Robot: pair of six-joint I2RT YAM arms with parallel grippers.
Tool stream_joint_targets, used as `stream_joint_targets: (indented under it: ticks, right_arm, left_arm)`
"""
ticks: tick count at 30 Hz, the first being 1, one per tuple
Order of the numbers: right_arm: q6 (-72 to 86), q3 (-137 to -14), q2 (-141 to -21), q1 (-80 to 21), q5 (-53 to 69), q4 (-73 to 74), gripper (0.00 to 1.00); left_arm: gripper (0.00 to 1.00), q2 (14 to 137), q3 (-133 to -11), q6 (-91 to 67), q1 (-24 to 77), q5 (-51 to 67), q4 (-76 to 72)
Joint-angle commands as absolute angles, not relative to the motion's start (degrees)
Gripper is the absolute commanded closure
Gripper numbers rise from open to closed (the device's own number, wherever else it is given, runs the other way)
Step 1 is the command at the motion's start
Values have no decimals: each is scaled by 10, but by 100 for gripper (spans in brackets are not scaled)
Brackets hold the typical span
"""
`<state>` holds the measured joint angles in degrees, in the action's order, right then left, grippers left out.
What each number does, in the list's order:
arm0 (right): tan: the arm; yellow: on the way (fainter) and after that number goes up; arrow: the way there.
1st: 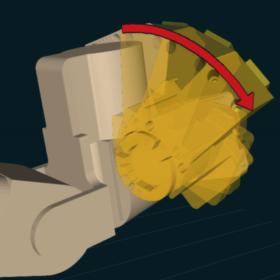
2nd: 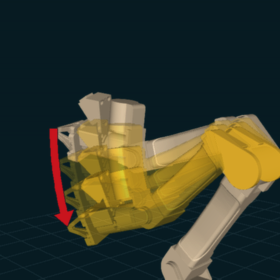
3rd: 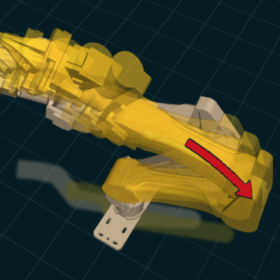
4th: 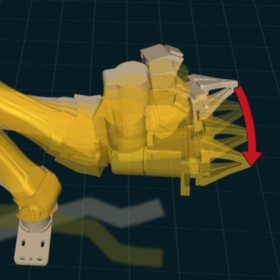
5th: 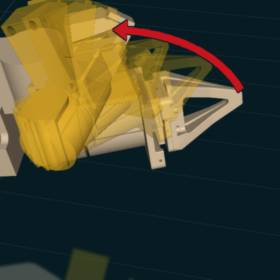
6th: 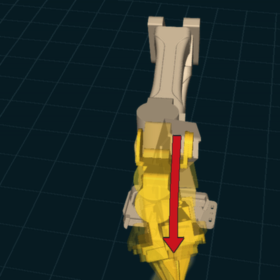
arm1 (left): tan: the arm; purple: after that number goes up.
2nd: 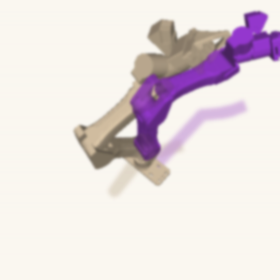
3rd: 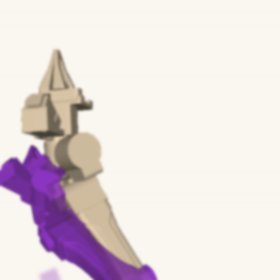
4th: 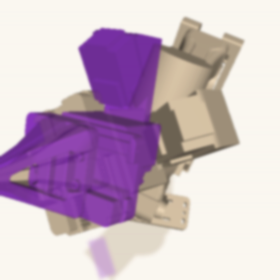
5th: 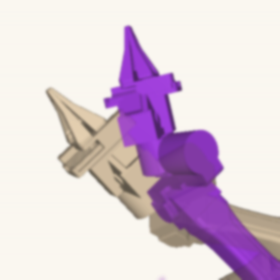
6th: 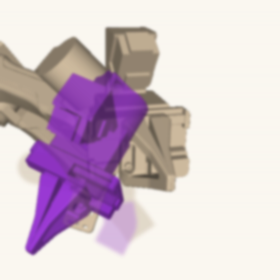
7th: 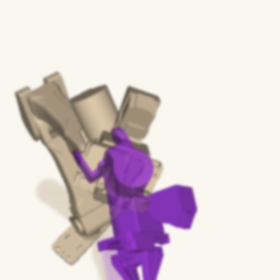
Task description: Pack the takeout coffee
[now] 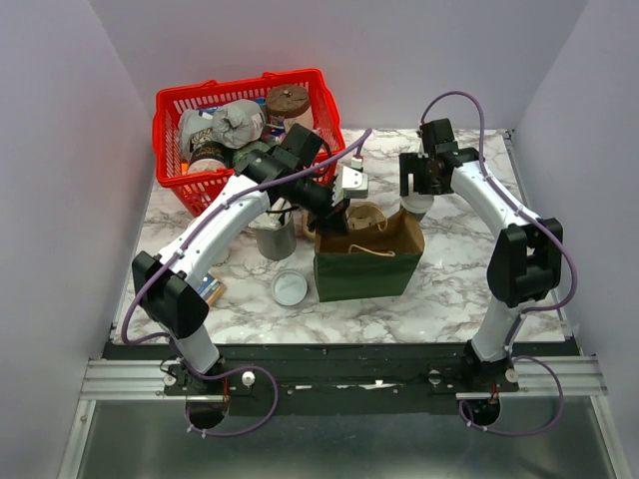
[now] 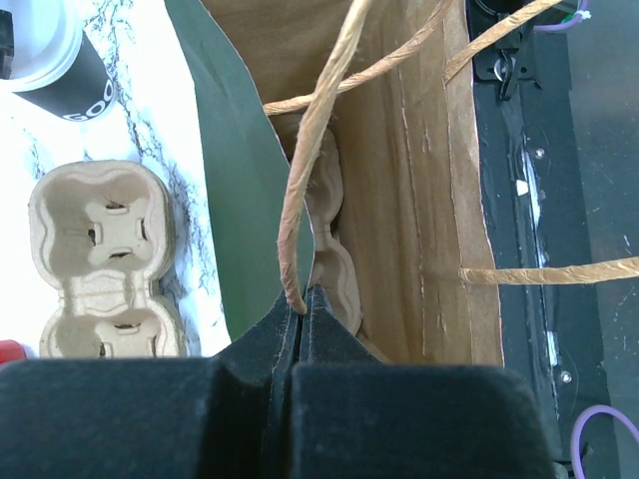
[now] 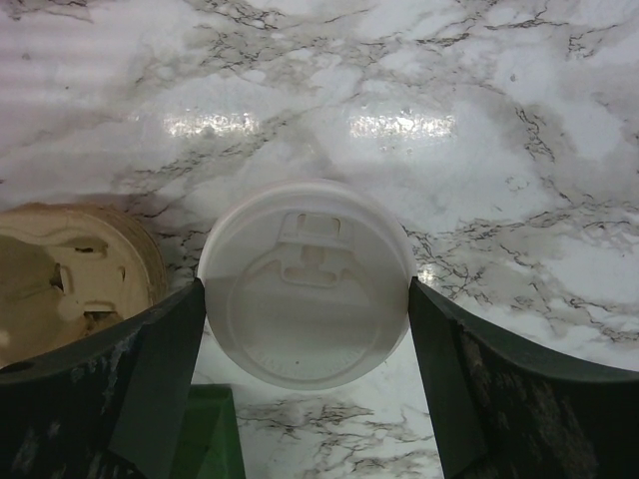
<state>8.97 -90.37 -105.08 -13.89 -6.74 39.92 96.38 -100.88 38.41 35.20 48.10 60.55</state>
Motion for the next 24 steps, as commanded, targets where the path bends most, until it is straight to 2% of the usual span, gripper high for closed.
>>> stream_joint_targets:
  ticks: [1,24]
  right_arm:
    - [89,-908,-1063,-141,-76,402,11]
    - [75,-886,-1056,-141,-60,410,8]
  left_arm:
    - [100,983,-1015,383,347,470,635]
    - [100,986,-1017,383,346,470,635]
